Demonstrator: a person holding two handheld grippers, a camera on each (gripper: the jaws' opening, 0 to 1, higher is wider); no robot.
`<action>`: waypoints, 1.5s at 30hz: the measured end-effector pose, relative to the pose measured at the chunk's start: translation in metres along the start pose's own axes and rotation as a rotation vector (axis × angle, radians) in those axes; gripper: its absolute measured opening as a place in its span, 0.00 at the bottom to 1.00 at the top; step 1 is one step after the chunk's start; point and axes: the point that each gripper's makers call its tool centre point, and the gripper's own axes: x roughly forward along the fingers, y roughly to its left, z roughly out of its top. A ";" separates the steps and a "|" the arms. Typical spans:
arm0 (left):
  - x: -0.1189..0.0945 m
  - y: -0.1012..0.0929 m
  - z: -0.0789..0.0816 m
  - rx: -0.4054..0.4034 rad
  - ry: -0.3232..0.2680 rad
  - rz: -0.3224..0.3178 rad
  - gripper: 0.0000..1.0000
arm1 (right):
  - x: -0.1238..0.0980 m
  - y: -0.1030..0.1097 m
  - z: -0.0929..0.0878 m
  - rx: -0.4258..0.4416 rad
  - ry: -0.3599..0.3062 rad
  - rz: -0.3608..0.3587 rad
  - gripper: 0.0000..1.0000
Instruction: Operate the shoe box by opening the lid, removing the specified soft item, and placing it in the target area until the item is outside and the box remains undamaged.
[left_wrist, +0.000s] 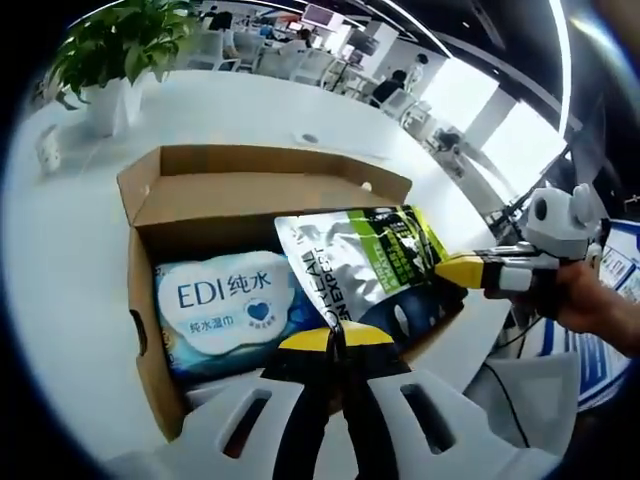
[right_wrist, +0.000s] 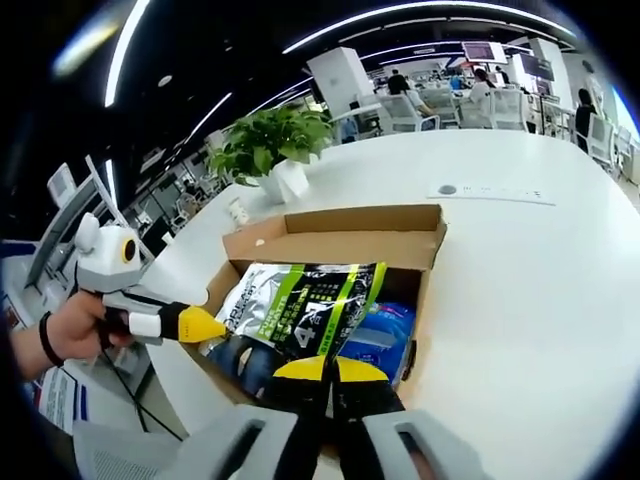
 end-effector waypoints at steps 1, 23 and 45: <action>0.001 -0.002 0.001 0.005 0.000 -0.003 0.01 | -0.003 -0.003 0.000 0.002 -0.003 -0.004 0.00; 0.034 -0.073 0.016 0.148 0.046 -0.092 0.01 | -0.058 -0.056 -0.010 0.071 -0.058 -0.088 0.00; 0.077 -0.148 0.025 0.259 0.084 -0.159 0.01 | -0.108 -0.124 -0.017 0.129 -0.088 -0.179 0.00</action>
